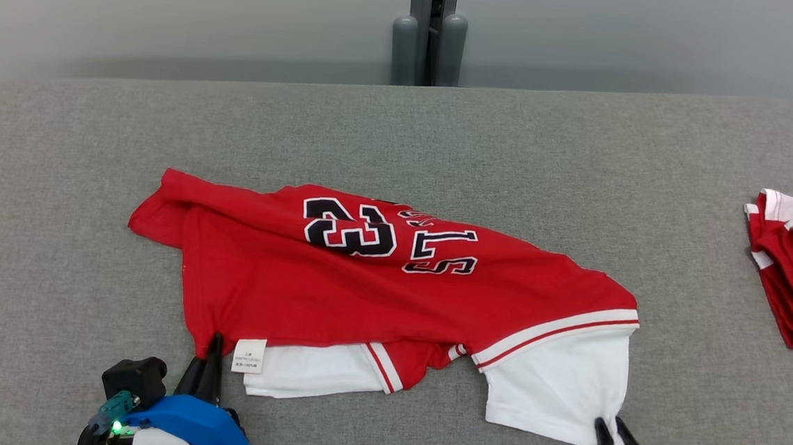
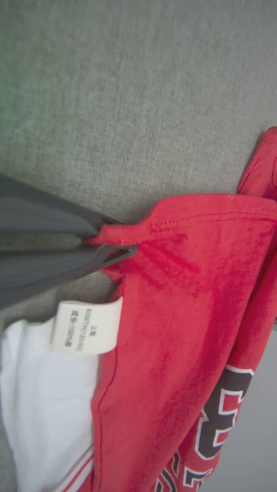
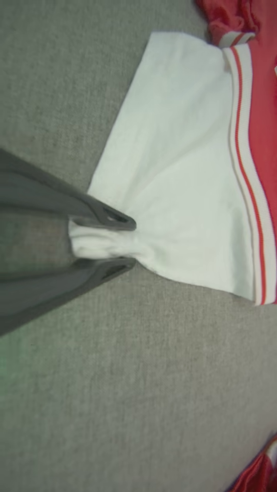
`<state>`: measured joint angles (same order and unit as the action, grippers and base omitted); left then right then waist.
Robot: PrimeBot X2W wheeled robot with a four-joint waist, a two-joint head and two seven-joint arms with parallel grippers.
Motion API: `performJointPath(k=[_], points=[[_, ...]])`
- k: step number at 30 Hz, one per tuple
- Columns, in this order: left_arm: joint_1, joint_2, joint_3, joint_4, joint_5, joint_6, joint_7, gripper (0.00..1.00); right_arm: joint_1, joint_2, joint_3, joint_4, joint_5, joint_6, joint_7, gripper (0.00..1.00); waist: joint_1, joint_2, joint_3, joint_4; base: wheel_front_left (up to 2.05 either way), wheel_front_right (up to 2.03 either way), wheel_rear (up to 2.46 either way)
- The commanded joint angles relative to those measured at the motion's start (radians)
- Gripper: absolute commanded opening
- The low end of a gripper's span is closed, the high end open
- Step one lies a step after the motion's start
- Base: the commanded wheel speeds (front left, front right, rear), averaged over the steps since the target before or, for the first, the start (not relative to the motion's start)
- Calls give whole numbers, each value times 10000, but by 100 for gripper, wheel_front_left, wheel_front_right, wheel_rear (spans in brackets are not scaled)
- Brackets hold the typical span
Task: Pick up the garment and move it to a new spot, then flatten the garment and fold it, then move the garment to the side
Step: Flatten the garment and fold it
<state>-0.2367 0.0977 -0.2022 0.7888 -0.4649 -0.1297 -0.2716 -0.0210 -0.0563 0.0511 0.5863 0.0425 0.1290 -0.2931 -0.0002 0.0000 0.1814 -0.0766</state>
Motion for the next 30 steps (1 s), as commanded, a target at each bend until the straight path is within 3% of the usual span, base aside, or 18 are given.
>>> performJointPath(k=[1,10,17,25,30], points=[[316,6,-2,33,69,-15,128,0,438,100,242,405,93,30,503,0,2,0,-43,-23,0,0,0],[-345,440,168,-1668,183,-14,75,0,-1065,30,-476,-2325,1033,18,290,0,2,0,-563,53,0,0,0],[-1615,1390,114,-3085,319,-15,75,0,-2793,-502,-652,-3921,1699,18,290,0,2,0,-1077,111,0,0,0],[-2881,2399,-50,-3949,27,-15,169,0,-4360,-1243,-860,-4753,2422,18,290,0,2,0,-1619,186,0,0,0],[-3746,3051,-104,-4510,-87,-13,789,0,-5534,-1920,-654,-4861,2855,18,290,0,2,0,-1805,270,0,0,0]])
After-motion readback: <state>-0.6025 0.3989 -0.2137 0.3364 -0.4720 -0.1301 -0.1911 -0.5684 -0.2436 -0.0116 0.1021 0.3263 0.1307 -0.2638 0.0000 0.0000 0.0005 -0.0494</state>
